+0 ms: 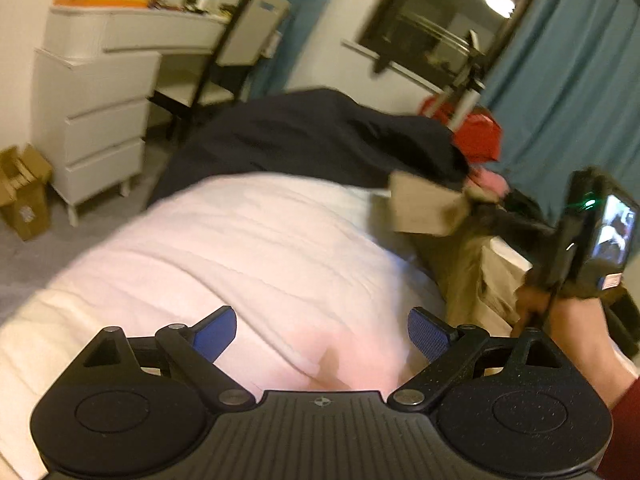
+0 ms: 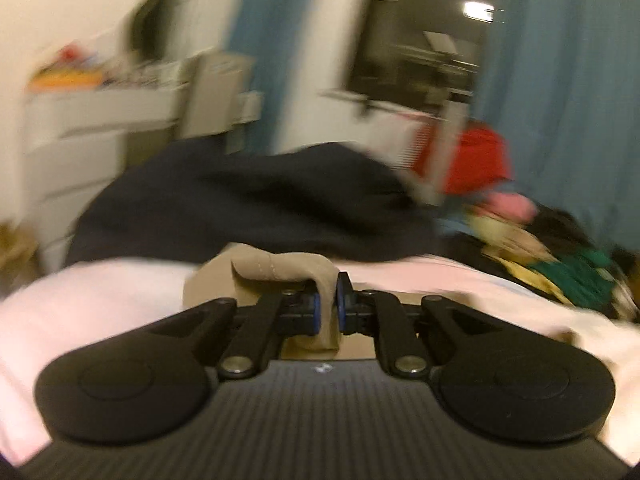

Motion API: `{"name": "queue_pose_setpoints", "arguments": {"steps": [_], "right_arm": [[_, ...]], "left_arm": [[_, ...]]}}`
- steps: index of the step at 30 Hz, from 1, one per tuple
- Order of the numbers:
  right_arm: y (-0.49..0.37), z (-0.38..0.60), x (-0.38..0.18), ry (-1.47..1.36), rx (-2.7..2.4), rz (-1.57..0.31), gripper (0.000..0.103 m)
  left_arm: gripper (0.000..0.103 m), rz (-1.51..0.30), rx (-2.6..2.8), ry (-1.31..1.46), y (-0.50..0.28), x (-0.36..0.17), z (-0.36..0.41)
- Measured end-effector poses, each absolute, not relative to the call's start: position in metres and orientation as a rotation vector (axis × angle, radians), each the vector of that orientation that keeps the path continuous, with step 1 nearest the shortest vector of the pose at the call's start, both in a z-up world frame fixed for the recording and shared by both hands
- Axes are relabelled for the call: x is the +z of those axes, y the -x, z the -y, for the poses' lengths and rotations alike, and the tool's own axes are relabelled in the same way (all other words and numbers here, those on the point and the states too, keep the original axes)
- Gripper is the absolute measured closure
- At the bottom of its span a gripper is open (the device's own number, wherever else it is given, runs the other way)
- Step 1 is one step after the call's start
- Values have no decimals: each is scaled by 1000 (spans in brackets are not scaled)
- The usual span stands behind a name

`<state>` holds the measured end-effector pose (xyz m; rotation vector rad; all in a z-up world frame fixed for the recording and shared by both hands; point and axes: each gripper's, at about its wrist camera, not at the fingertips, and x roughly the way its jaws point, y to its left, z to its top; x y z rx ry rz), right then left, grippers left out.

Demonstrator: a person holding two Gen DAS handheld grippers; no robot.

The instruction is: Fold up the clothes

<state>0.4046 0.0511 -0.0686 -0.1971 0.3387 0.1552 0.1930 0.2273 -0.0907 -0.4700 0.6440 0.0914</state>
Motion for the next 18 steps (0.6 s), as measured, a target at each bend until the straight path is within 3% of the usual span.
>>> {"name": "queue_pose_setpoints", "arguments": {"steps": [13, 14, 15, 16, 18], "right_arm": [[-381, 121, -124, -152, -44, -535, 86], [-372, 124, -127, -154, -22, -535, 80], [-362, 124, -128, -156, -7, -526, 59], [-350, 123, -127, -158, 5, -512, 30], [-320, 119, -121, -161, 36, -468, 6]], "left_arm": [[9, -655, -8, 305, -207, -101, -172], [9, -651, -13, 291, -207, -101, -169], [9, -645, -18, 281, -207, -101, -167], [9, -639, -23, 271, -207, -100, -165], [9, -634, -32, 261, -206, -100, -161]]}}
